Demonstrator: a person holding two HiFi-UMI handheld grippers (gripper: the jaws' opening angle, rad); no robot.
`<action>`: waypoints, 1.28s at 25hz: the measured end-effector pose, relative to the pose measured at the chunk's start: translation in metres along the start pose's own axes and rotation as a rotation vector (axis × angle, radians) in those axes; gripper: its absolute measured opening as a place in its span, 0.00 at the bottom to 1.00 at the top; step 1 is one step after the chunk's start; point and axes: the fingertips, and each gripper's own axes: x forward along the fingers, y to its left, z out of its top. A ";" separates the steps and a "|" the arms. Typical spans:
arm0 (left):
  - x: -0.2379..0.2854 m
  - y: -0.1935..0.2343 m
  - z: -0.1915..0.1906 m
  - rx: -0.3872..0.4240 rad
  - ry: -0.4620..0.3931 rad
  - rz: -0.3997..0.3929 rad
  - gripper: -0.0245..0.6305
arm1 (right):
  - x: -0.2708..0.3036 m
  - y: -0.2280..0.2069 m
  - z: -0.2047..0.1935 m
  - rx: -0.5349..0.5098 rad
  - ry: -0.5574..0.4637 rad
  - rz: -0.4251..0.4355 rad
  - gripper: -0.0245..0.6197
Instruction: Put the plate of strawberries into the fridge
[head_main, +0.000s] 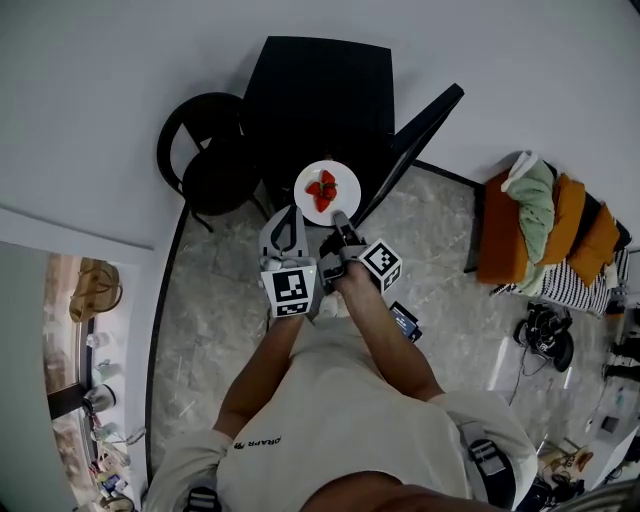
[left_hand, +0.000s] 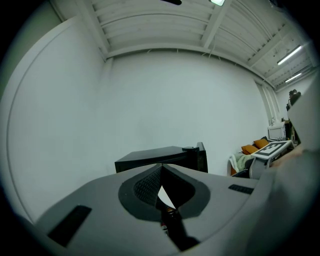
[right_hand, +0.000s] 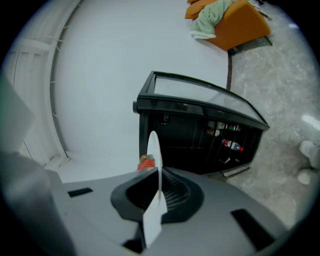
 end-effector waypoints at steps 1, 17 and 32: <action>0.002 0.002 -0.002 -0.004 0.003 -0.001 0.04 | 0.002 -0.002 0.001 0.003 -0.003 -0.003 0.07; 0.029 0.006 -0.019 -0.015 0.031 -0.071 0.04 | 0.041 -0.031 0.011 0.026 -0.063 -0.027 0.07; 0.061 0.016 -0.062 -0.052 0.065 -0.077 0.04 | 0.086 -0.086 0.021 0.033 -0.054 -0.065 0.07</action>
